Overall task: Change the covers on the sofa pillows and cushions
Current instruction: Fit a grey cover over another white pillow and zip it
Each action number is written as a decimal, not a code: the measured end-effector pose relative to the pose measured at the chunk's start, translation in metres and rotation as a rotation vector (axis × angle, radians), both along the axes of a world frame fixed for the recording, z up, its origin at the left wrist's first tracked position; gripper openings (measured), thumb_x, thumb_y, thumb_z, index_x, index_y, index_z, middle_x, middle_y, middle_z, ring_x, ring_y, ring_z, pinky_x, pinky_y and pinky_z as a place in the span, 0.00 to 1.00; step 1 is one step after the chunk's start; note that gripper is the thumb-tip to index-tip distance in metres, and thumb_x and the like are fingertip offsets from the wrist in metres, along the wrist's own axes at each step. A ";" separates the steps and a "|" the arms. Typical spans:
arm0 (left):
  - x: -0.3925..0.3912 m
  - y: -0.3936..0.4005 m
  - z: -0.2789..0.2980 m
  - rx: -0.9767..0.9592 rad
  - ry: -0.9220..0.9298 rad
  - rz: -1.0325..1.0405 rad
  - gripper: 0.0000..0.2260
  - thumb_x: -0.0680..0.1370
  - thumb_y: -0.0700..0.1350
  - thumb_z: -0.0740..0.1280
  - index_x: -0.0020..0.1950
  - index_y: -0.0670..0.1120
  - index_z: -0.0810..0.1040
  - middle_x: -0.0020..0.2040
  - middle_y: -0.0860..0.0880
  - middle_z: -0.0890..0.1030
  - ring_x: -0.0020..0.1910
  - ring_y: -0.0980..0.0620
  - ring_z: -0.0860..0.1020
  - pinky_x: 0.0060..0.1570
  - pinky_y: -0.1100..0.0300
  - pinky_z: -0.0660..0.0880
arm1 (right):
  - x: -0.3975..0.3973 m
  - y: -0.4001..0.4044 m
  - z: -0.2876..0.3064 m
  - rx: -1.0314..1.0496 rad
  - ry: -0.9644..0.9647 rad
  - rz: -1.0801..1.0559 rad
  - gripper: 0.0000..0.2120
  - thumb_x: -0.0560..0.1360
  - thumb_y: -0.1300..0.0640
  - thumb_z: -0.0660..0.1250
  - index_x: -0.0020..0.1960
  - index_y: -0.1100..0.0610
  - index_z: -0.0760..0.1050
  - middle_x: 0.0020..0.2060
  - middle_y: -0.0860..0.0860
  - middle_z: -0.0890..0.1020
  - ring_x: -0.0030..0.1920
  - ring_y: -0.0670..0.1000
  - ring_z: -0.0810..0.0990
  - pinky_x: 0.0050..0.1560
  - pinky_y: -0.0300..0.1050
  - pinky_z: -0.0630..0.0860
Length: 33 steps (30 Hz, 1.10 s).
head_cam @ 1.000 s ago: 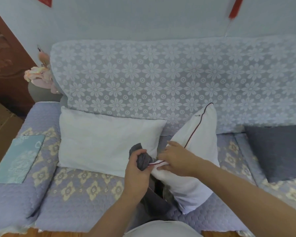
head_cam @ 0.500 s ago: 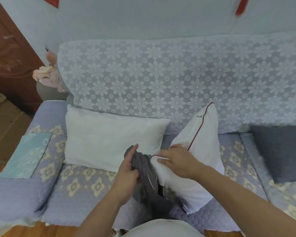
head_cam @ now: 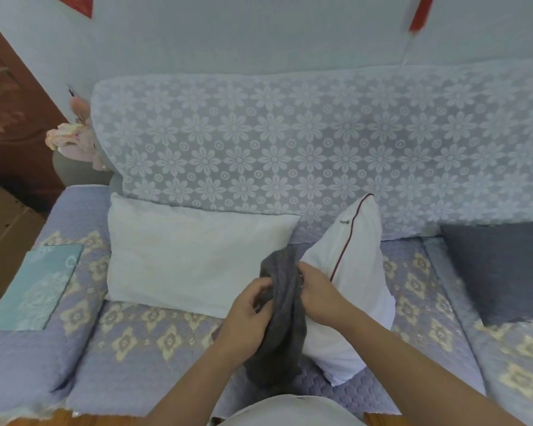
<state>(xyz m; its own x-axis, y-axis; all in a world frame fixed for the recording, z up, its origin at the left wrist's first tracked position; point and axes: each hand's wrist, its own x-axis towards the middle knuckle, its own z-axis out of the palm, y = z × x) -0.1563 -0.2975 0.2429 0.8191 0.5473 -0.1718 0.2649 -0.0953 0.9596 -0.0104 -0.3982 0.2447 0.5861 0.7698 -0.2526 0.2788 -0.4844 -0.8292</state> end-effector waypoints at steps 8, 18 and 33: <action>0.011 -0.001 -0.013 0.104 0.122 -0.198 0.16 0.79 0.39 0.70 0.65 0.52 0.78 0.56 0.51 0.73 0.56 0.58 0.75 0.56 0.71 0.70 | -0.001 -0.011 0.017 0.037 0.173 -0.045 0.08 0.80 0.61 0.65 0.59 0.59 0.74 0.51 0.52 0.81 0.48 0.43 0.80 0.45 0.29 0.76; 0.028 -0.016 -0.008 0.434 0.000 -0.045 0.22 0.70 0.30 0.63 0.41 0.60 0.72 0.42 0.62 0.72 0.43 0.61 0.74 0.40 0.70 0.66 | 0.015 -0.031 0.044 0.225 0.675 -0.243 0.15 0.75 0.64 0.62 0.59 0.67 0.80 0.51 0.63 0.82 0.52 0.59 0.77 0.57 0.52 0.74; 0.013 0.003 0.064 0.156 0.017 -0.185 0.12 0.74 0.35 0.75 0.45 0.53 0.85 0.43 0.56 0.85 0.45 0.58 0.82 0.48 0.64 0.77 | 0.061 -0.044 0.083 -0.107 -0.090 -0.274 0.12 0.82 0.52 0.62 0.43 0.54 0.77 0.40 0.48 0.79 0.40 0.46 0.76 0.37 0.41 0.66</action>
